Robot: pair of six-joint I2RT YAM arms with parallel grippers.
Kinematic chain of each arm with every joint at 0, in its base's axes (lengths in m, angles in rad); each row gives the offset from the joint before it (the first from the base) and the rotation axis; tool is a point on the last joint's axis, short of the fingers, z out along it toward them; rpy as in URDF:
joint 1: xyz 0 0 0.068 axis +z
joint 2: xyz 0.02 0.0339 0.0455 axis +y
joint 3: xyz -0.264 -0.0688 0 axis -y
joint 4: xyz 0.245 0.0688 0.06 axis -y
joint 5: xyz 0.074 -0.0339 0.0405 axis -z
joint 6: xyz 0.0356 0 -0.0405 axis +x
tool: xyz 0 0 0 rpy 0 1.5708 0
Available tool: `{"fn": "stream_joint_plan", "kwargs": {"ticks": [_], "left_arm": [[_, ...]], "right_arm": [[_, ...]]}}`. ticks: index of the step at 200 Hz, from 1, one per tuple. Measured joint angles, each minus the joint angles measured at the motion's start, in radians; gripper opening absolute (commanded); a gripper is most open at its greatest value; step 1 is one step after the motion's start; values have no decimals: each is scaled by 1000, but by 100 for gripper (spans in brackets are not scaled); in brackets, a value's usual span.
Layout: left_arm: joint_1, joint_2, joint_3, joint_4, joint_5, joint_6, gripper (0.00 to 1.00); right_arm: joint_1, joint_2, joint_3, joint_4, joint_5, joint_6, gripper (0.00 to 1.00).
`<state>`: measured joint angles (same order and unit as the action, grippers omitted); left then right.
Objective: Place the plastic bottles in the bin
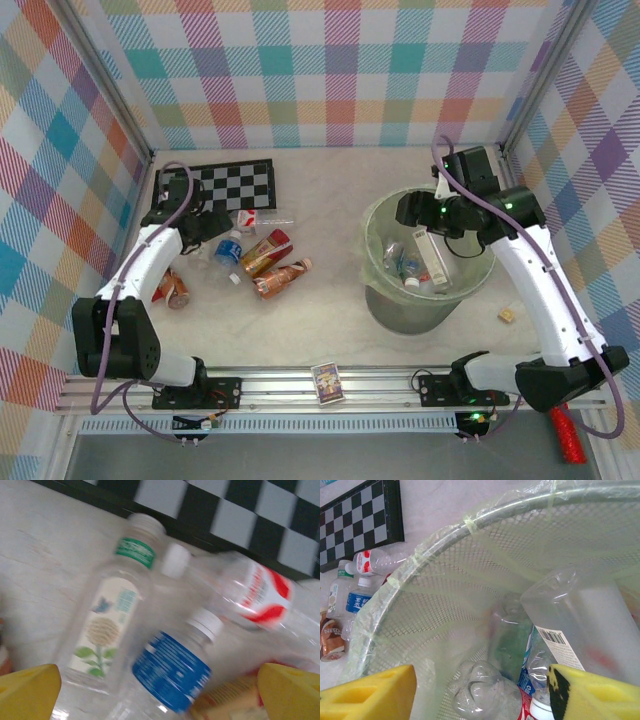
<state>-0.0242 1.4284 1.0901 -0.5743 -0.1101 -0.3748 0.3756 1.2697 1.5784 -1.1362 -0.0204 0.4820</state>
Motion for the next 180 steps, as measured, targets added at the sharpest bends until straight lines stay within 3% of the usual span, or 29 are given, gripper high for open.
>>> {"fn": "stream_joint_plan", "kwargs": {"ticks": [28, 96, 132, 180], "left_arm": [[26, 55, -2, 40, -38, -8, 100], [57, 128, -80, 109, -77, -44, 96], [74, 169, -93, 143, -78, -65, 87], [75, 180, -101, 174, -72, -81, 67]], "right_arm": [[0, 5, -2, -1, 0, -3, 81], [0, -12, -12, 0, 1, -3, 82], [0, -16, -13, -1, 0, -3, 82], [0, -16, -13, -1, 0, 1, 81]]}}
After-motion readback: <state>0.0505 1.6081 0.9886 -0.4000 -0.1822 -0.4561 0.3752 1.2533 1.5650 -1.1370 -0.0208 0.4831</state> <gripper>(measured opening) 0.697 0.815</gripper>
